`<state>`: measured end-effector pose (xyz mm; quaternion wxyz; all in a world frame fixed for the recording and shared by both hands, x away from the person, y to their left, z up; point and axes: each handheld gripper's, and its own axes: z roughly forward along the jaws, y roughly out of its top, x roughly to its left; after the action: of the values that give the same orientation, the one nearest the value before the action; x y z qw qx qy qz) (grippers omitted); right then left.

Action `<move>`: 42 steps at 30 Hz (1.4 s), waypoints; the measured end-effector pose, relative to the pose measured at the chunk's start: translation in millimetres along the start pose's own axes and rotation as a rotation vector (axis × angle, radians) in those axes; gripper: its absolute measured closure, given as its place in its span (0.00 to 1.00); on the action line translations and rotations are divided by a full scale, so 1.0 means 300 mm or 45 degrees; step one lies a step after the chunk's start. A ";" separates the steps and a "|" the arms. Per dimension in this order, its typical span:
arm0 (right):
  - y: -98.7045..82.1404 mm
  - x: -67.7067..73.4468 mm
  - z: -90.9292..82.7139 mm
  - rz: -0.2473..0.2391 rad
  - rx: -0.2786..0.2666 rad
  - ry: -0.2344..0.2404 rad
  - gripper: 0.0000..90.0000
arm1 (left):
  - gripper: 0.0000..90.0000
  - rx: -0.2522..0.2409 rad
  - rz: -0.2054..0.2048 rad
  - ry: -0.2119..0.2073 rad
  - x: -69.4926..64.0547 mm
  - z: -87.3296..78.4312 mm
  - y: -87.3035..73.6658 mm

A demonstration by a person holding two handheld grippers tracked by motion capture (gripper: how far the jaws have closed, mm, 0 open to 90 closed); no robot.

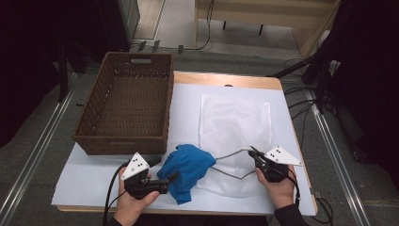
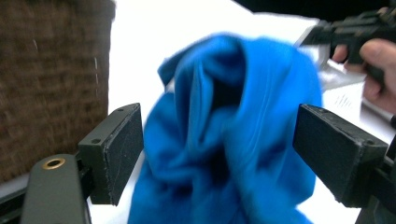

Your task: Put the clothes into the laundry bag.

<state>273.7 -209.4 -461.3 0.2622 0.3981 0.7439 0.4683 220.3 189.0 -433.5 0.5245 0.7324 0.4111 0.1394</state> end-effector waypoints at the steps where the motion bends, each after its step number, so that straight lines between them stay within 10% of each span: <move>1: 0.001 0.000 -0.001 0.000 -0.002 0.000 1.00 | 0.18 -0.023 0.000 -0.007 -0.003 -0.002 0.015; 8: 0.002 -0.001 0.001 -0.004 0.001 0.004 1.00 | 0.22 -0.021 -0.002 0.004 -0.045 0.069 0.113; 15: 0.001 0.006 0.003 -0.018 0.005 0.009 1.00 | 0.31 0.131 -0.076 -0.035 -0.044 0.173 0.054; 21: -0.001 0.001 -0.003 -0.015 0.002 0.005 1.00 | 0.82 0.272 0.022 -0.115 -0.075 0.193 -0.017; 26: -0.001 0.007 -0.004 -0.013 0.006 0.008 1.00 | 0.87 0.325 0.117 -0.252 -0.094 0.184 -0.035; 29: -0.002 0.006 -0.001 -0.013 0.009 0.011 1.00 | 0.78 0.305 0.141 -0.228 -0.100 0.179 -0.035; 33: -0.001 0.009 0.001 -0.019 0.007 0.010 1.00 | 0.25 0.186 0.107 -0.073 -0.106 0.152 0.002; 37: -0.003 0.005 0.003 -0.014 0.008 0.010 1.00 | 0.18 0.100 0.052 -0.073 -0.111 0.148 0.069; 42: -0.006 0.010 0.008 -0.025 0.017 0.012 1.00 | 0.08 0.219 0.022 -0.036 -0.127 0.230 0.082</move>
<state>273.1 -206.2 -463.9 0.2605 0.3903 0.7522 0.4626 251.7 112.7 -431.4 0.4642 0.7802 0.4078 0.0977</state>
